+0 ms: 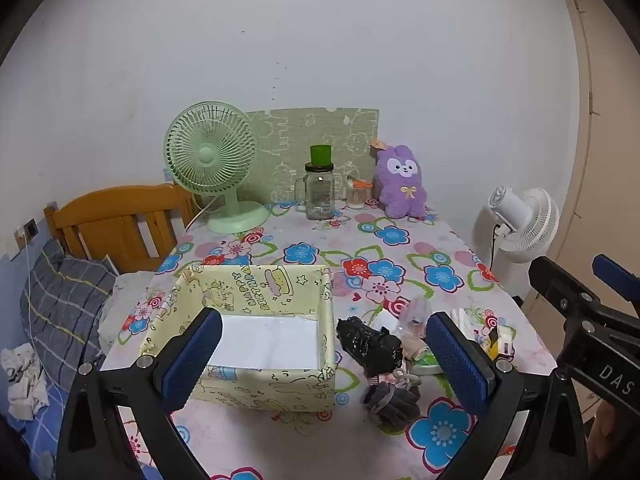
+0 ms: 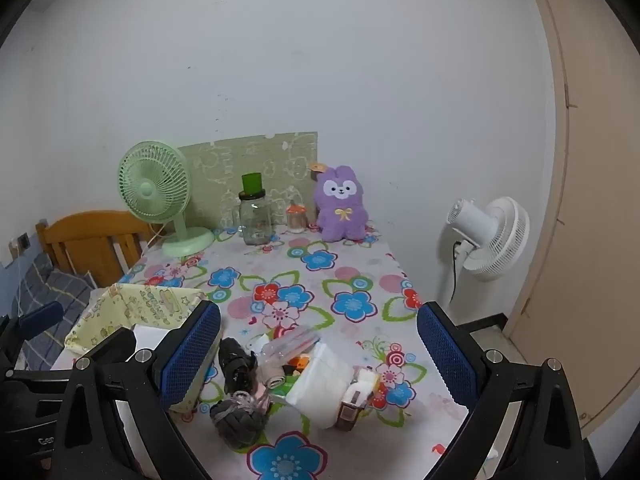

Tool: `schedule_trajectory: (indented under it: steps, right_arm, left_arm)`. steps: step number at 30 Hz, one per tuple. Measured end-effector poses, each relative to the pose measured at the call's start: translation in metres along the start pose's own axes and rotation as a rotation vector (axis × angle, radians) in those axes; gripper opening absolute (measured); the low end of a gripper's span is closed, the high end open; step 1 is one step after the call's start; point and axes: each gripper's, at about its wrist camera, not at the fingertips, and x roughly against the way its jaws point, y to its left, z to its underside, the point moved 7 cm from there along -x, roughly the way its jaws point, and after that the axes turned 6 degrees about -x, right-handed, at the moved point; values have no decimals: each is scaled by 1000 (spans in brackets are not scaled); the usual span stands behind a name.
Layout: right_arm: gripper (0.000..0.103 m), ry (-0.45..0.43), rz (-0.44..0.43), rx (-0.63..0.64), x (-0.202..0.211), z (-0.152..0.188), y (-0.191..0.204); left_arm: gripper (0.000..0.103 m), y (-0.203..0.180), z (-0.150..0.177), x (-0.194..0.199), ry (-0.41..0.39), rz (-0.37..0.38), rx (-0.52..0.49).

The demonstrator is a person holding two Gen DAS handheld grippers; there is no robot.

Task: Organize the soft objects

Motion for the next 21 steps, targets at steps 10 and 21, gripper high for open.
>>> schedule_trajectory:
  steps: [10, 21]
  right_arm:
    - [100, -21, 12, 13, 3, 1, -2]
    - [100, -21, 10, 18, 5, -2, -1]
  left_arm:
    - [102, -18, -1, 10, -15, -18, -26]
    - [102, -10, -1, 7, -6, -13, -24]
